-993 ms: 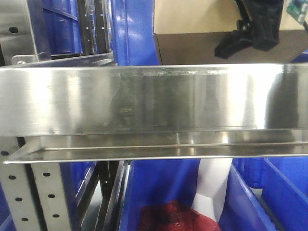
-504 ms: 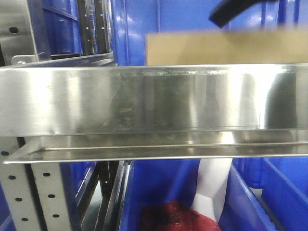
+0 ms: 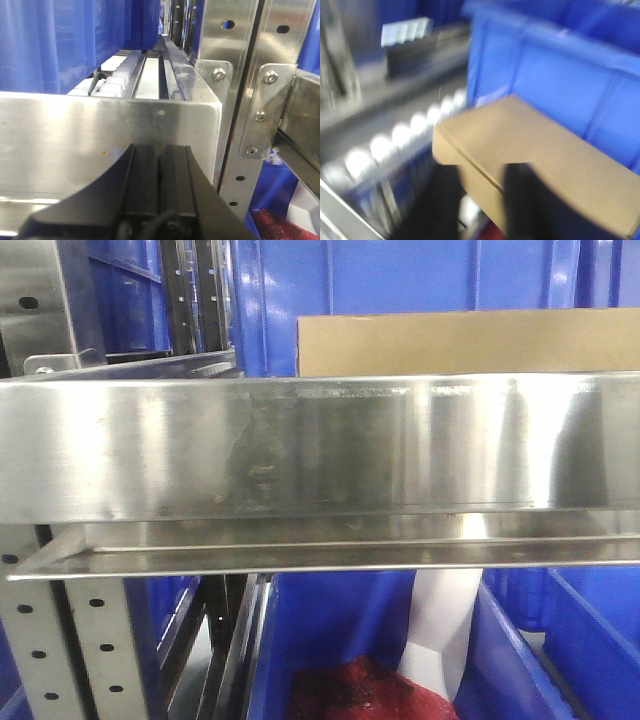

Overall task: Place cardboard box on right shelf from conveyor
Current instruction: 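Open the right gripper and release the box on the shelf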

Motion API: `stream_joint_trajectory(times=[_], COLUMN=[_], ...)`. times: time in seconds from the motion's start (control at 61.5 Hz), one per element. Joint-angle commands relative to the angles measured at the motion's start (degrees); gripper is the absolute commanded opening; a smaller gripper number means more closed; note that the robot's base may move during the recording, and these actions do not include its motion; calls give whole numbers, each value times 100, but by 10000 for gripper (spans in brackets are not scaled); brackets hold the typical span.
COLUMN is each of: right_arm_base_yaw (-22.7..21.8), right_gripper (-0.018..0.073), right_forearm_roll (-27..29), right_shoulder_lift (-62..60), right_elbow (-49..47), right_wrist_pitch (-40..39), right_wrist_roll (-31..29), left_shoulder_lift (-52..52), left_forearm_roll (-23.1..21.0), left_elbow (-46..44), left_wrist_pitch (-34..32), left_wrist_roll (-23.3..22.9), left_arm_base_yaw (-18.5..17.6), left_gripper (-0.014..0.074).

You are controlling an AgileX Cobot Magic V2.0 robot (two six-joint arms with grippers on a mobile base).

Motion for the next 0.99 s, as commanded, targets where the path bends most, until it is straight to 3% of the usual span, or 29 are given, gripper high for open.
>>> stream_joint_trajectory(times=[0.0, 0.781, 0.895, 0.976], right_arm_base_yaw=[7, 7, 2, 2], right_gripper=[68, 57, 57, 57], right_forearm_roll=[117, 114, -5, -409], right_shoulder_lift=[-505, -971, -982, -1070], right_elbow=[163, 339, 380, 520], right_wrist_pitch=[-800, -832, -881, -935], right_wrist_roll=[349, 349, 362, 697], left_shoulder_lift=[-74, -74, -74, -74], left_forearm_roll=[-34, -34, -34, -34], left_elbow=[55, 55, 55, 55], left_wrist_pitch=[-488, -488, -488, -488], left_wrist_roll=[2, 2, 2, 2], left_arm_base_yaw=[-32, -32, -32, -32], left_gripper=[-116, -116, -115, -116])
